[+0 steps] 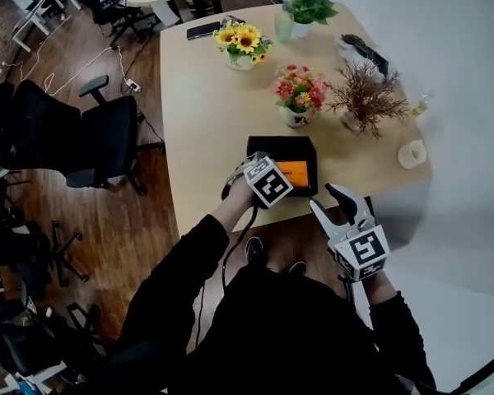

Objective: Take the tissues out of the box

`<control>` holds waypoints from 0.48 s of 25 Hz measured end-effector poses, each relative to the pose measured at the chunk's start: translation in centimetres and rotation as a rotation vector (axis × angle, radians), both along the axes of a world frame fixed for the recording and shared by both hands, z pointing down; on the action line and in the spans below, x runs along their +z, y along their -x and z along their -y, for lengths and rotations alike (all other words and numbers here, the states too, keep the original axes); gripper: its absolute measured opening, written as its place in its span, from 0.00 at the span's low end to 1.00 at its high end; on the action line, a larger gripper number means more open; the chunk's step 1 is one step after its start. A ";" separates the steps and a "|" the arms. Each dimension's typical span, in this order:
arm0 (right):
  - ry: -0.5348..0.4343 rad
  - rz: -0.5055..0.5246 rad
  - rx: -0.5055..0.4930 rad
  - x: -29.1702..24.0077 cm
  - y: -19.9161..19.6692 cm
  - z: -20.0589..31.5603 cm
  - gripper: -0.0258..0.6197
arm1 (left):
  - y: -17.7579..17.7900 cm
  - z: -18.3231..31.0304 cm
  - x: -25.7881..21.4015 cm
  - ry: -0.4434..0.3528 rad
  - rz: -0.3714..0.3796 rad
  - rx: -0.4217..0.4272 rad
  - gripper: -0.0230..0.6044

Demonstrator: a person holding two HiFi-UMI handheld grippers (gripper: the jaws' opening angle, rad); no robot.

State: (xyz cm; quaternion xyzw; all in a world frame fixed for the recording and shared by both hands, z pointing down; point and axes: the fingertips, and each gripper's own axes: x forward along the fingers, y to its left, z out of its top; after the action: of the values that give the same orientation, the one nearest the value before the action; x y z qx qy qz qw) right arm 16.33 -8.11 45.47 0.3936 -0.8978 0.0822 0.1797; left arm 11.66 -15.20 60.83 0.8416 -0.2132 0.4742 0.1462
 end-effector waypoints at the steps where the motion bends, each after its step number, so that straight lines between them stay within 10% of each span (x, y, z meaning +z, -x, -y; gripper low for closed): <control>1: 0.016 -0.011 -0.017 0.7 0.6 0.3 0.31 | -0.1 0.1 0.2 0.019 -0.002 -0.005 0.67; 12: 0.128 -0.092 -0.009 5.2 1.5 3.3 0.32 | 0.2 0.9 2.6 0.094 0.037 -0.029 0.65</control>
State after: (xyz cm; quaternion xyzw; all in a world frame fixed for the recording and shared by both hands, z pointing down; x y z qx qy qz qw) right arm 14.83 -11.46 50.63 0.3808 -0.8832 0.1203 0.2460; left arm 11.43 -16.07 63.48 0.8217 -0.2055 0.4969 0.1886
